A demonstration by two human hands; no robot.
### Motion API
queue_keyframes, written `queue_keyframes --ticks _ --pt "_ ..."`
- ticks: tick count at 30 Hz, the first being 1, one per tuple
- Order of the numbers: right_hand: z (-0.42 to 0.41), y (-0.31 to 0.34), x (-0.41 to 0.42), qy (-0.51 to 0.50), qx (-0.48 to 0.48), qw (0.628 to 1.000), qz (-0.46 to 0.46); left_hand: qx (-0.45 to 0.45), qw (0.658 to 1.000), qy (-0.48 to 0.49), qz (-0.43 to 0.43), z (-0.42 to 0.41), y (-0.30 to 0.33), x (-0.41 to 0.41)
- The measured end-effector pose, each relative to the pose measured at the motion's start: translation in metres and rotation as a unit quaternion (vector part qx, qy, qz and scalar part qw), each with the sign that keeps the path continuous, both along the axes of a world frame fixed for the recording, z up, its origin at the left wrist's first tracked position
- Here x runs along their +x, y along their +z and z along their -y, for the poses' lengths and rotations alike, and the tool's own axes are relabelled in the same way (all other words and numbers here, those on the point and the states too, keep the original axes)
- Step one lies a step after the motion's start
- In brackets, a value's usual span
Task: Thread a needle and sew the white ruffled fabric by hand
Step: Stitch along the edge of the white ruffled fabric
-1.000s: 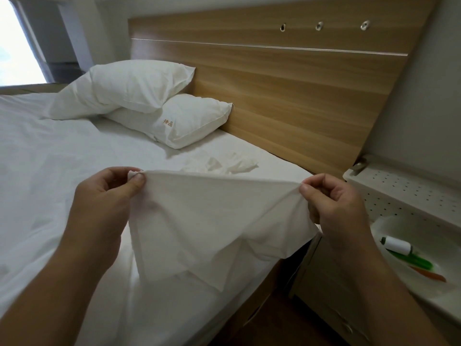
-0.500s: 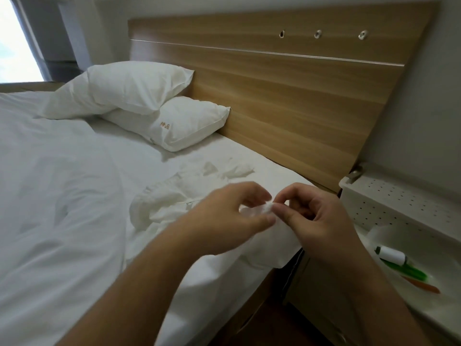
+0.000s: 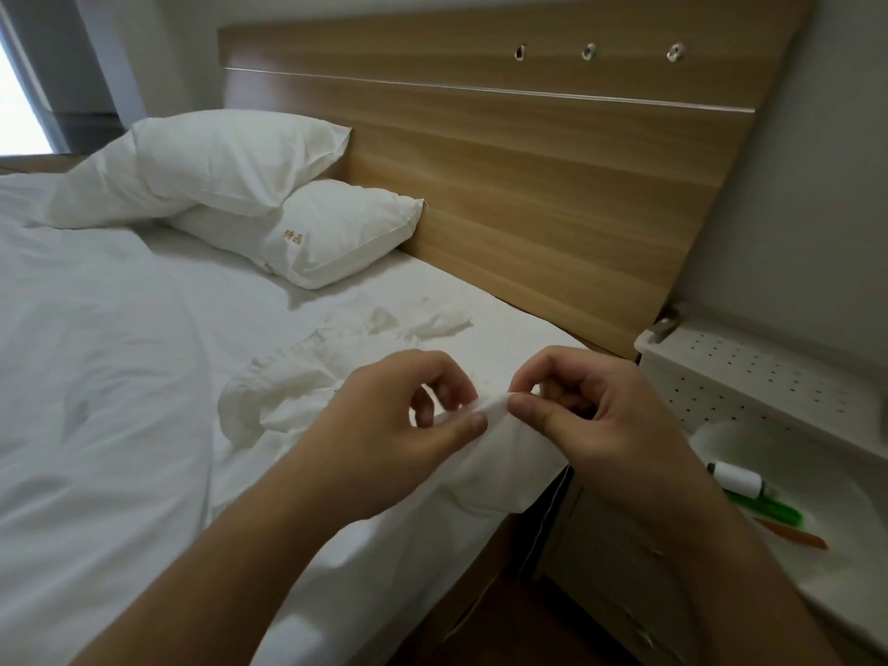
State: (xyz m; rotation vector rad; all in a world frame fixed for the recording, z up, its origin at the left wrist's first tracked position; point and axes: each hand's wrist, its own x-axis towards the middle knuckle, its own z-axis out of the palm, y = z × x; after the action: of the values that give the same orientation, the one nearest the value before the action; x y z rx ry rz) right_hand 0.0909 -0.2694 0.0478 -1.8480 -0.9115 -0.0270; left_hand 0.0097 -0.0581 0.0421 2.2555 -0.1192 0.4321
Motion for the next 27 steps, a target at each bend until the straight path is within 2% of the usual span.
queue_keyframes --ticks 6,10,16,21,24,27 --pt "0.0043 0.0021 -0.0072 0.008 -0.012 1.0 0.002 -0.07 0.992 -0.088 -0.051 0.0007 0.0031 -0.0032" --pt "0.0054 0.0012 -0.008 0.016 -0.022 1.0 0.001 -0.029 0.993 -0.095 -0.061 0.0009 0.0041 -0.0044" --pt "0.0067 0.0009 -0.0073 0.001 -0.03 1.0 -0.004 -0.045 0.992 -0.099 -0.069 -0.0035 0.0076 -0.0066" --pt "0.0081 0.0 -0.0039 -0.009 -0.022 1.0 -0.005 -0.007 0.994 -0.076 -0.071 -0.0078 0.0055 -0.0044" --pt "0.0087 -0.0007 -0.0026 -0.015 -0.027 1.0 -0.002 0.045 0.998 -0.023 -0.037 -0.0067 0.0051 -0.0046" --pt "0.0074 -0.0022 -0.0031 -0.025 -0.042 0.999 0.018 0.06 0.998 0.01 0.005 -0.002 0.0075 -0.0077"
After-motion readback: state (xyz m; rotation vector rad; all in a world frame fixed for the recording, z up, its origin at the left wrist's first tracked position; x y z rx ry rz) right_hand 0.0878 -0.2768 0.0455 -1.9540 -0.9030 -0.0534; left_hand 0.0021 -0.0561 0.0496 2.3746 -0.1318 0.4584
